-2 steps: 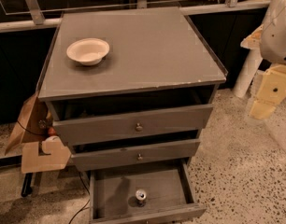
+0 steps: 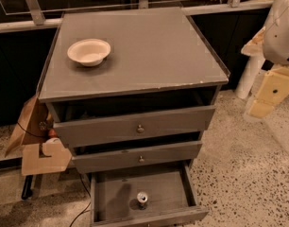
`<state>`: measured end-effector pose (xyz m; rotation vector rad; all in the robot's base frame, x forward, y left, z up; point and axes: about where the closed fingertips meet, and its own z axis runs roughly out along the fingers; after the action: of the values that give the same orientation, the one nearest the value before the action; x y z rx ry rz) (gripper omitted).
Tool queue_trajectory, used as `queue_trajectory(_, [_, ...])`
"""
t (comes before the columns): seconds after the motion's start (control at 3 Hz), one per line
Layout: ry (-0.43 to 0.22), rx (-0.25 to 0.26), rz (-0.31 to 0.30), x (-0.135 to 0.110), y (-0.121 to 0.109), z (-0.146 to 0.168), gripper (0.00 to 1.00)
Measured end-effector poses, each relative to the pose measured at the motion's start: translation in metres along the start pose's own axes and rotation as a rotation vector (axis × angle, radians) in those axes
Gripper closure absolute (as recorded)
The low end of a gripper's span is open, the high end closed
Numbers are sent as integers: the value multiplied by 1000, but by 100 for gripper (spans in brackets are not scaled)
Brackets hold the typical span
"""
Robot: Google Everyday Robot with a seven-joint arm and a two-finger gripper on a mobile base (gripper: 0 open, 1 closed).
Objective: Pick redbull can from bottom drawer and place on counter
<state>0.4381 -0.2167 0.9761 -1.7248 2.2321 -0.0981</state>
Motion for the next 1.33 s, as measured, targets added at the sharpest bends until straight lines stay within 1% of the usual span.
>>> queue_trajectory(0.33, [-31, -6, 9, 2, 9, 20, 39])
queue_trajectory(0.67, [-91, -44, 41, 9, 31, 73, 62])
queue_trajectory(1.0, [-150, -84, 75, 18, 54, 134, 85])
queue_trajectory(1.33, [-204, -144, 163, 40, 79, 212, 100])
